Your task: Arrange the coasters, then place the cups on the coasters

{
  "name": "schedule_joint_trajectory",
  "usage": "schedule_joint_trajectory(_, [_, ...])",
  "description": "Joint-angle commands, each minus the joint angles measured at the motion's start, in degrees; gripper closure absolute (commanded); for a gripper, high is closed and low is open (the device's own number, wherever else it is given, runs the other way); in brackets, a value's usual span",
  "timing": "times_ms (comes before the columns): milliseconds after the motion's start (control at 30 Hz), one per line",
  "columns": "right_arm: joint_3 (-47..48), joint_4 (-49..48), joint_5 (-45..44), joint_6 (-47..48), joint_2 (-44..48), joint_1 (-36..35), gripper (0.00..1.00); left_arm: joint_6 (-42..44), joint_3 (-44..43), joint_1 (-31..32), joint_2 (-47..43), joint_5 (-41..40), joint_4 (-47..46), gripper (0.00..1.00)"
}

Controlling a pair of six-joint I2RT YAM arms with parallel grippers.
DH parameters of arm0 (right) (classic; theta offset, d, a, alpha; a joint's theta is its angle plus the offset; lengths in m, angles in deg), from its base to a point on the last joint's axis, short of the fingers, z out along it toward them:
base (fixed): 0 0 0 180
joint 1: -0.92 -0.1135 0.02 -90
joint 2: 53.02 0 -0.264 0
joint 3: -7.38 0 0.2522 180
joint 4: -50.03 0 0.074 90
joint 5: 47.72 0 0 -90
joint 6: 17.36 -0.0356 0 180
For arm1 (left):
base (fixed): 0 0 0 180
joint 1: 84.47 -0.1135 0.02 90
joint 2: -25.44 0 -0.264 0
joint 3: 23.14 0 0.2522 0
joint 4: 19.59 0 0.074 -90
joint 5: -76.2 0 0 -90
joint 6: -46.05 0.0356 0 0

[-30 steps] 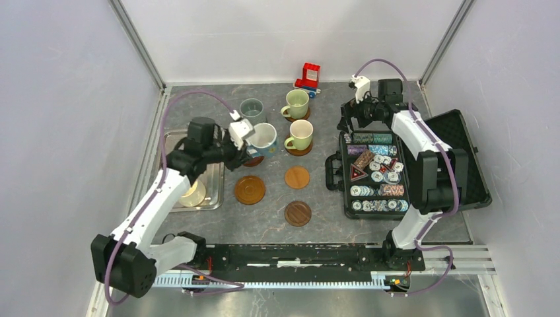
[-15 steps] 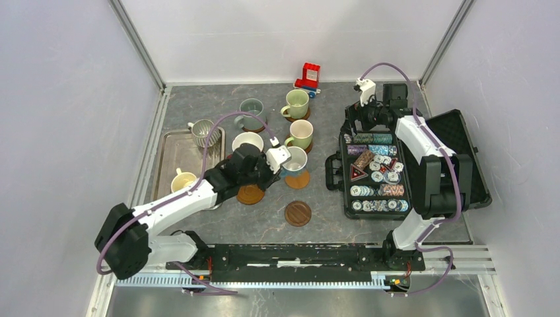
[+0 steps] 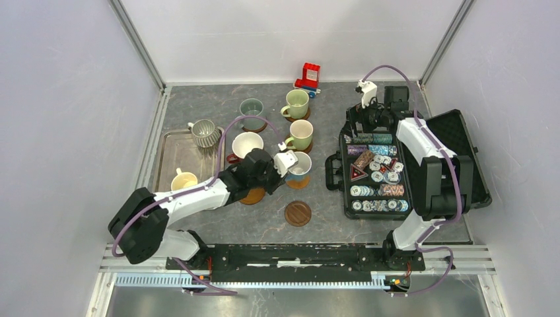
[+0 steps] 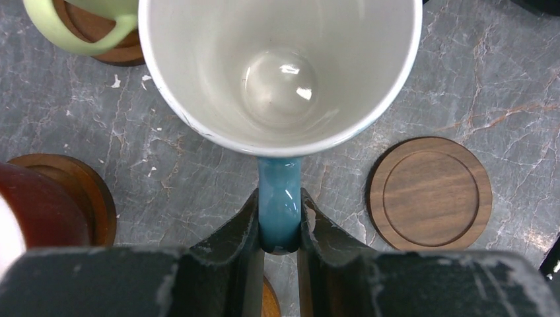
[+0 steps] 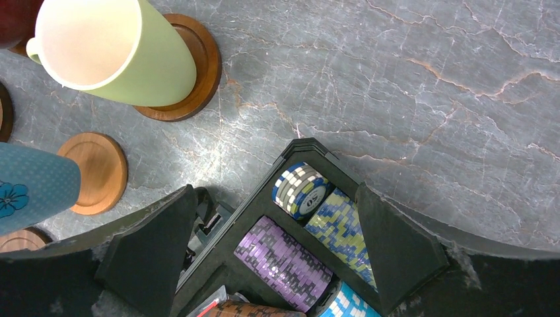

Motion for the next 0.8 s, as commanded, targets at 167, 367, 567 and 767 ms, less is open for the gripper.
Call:
schedule_joint_trajectory(167, [-1.4, -1.6, 1.6, 0.4, 2.8, 0.8, 0.02, -3.1, -2.4, 0.2, 2.8, 0.0, -7.0, 0.98])
schedule_joint_trajectory(367, [-1.9, -1.6, 1.8, 0.8, 3.1, 0.9, 0.02, -2.4, -2.0, 0.1, 4.6, -0.2, -7.9, 0.98])
schedule_joint_trajectory(567, [-2.5, -1.7, 2.1, 0.9, 3.2, 0.9, 0.02, -2.1, -2.0, 0.1, 5.1, -0.7, -7.7, 0.87])
schedule_joint_trajectory(767, [-2.7, -1.6, 2.3, 0.9, 3.1, 0.9, 0.02, -1.7, -2.3, 0.0, 5.8, -2.5, -7.0, 0.69])
